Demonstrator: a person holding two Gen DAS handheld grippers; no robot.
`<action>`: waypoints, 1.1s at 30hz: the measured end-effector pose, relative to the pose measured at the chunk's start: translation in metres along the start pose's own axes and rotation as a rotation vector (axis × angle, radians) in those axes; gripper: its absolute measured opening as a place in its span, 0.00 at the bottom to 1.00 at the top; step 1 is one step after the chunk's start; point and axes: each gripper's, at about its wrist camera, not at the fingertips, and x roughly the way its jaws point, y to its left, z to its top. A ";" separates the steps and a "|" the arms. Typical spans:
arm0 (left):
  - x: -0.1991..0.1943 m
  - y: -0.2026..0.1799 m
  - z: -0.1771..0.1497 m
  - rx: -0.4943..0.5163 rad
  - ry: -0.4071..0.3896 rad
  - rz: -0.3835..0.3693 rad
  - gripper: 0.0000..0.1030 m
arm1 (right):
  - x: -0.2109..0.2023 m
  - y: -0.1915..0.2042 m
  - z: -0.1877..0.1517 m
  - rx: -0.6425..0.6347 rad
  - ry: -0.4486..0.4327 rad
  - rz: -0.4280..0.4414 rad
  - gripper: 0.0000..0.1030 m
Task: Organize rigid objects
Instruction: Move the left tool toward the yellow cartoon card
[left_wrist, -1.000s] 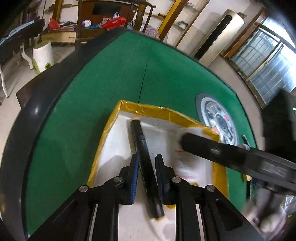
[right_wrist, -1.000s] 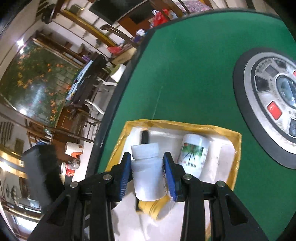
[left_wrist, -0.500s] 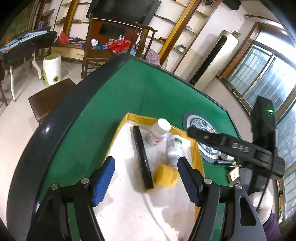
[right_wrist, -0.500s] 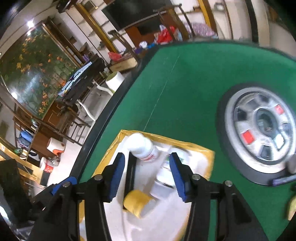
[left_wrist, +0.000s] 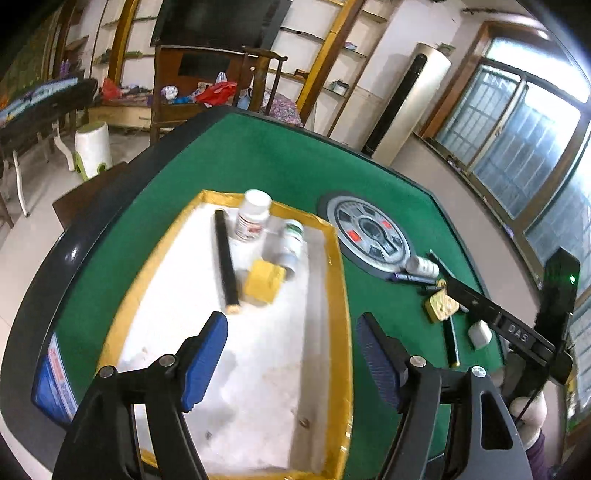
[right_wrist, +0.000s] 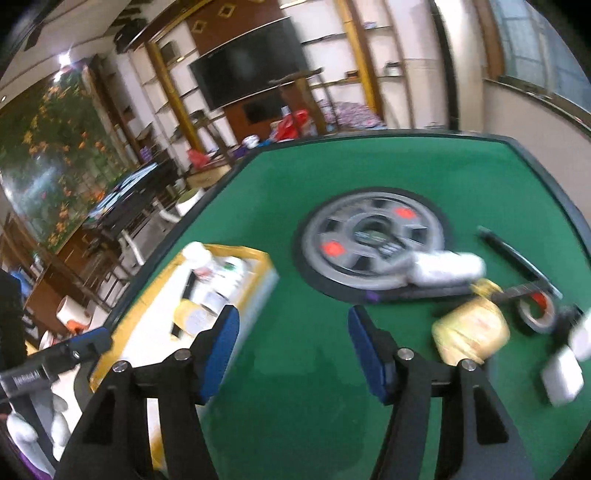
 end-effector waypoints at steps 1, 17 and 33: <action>-0.002 -0.009 -0.004 0.022 -0.002 0.006 0.73 | -0.011 -0.016 -0.009 0.015 -0.012 -0.017 0.59; 0.045 -0.160 -0.049 0.328 0.148 -0.105 0.87 | -0.111 -0.209 -0.075 0.384 -0.224 -0.257 0.64; 0.164 -0.260 -0.024 0.674 0.114 -0.084 0.87 | -0.093 -0.247 -0.084 0.511 -0.273 -0.160 0.66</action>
